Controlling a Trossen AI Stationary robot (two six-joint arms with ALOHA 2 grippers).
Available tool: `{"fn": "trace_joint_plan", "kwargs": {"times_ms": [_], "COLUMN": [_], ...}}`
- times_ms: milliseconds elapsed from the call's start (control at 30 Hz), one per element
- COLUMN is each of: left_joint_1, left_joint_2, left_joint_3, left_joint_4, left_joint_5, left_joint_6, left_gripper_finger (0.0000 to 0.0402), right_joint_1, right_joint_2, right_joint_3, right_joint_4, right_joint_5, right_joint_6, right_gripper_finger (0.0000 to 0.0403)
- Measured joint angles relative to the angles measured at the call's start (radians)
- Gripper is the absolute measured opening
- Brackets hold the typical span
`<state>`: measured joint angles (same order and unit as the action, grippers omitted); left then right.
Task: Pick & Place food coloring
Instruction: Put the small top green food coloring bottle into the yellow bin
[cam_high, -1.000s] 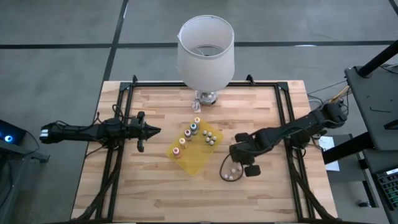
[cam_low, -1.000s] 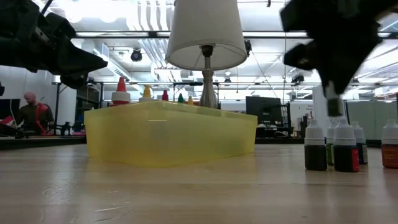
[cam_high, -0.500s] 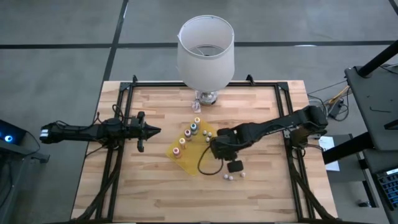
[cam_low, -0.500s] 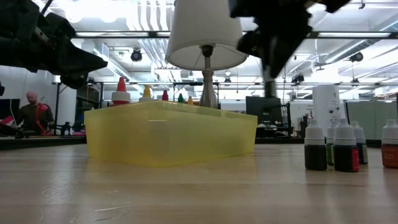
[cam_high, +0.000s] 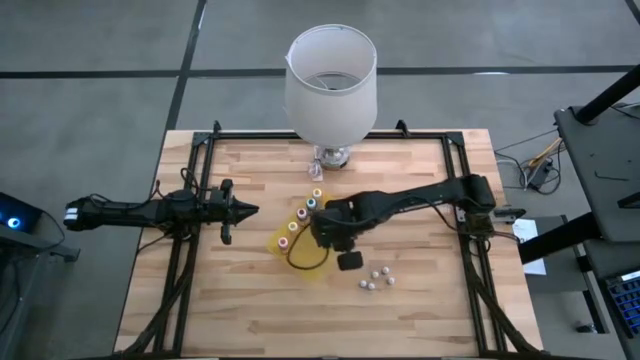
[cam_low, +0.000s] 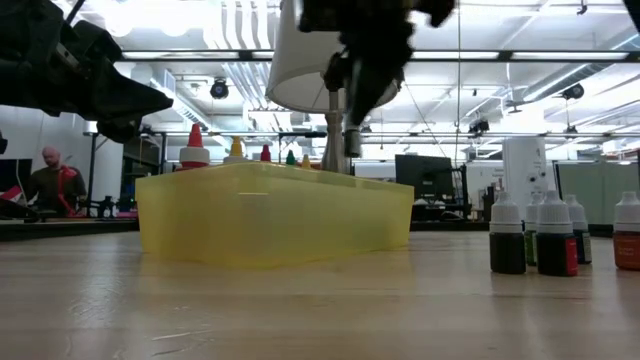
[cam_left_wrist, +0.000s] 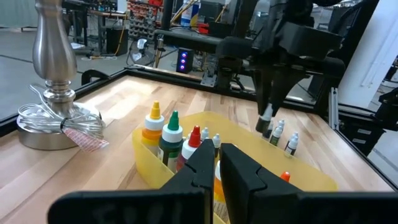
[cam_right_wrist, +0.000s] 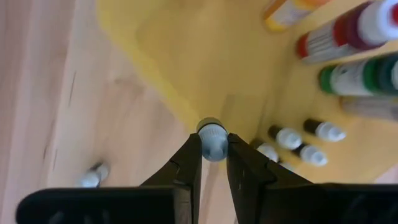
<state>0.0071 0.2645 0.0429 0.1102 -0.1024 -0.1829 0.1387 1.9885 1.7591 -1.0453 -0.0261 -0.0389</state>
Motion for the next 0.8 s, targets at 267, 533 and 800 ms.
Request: {"fn": "trace_joint_plan", "kwargs": {"times_ms": [267,533,800], "left_joint_1": [0.0,0.0,0.0], "left_joint_2": [0.0,0.0,0.0], "left_joint_3": [0.0,0.0,0.0], "left_joint_4": [0.001,0.0,0.0], "left_joint_5": [0.0,0.0,0.0], "left_joint_6": [0.0,0.0,0.0], "left_gripper_finger": [0.0,0.0,0.0], "right_joint_1": [-0.07,-0.117,-0.139], "right_joint_2": [0.101,0.137,0.175], "right_joint_3": [0.125,0.145,0.142], "right_joint_4": [0.0,0.001,0.006], "right_joint_5": [0.0,0.003,0.002], "right_joint_6": [0.088,0.308,0.403], "right_gripper_finger": [0.0049,0.0049,0.0049]}}
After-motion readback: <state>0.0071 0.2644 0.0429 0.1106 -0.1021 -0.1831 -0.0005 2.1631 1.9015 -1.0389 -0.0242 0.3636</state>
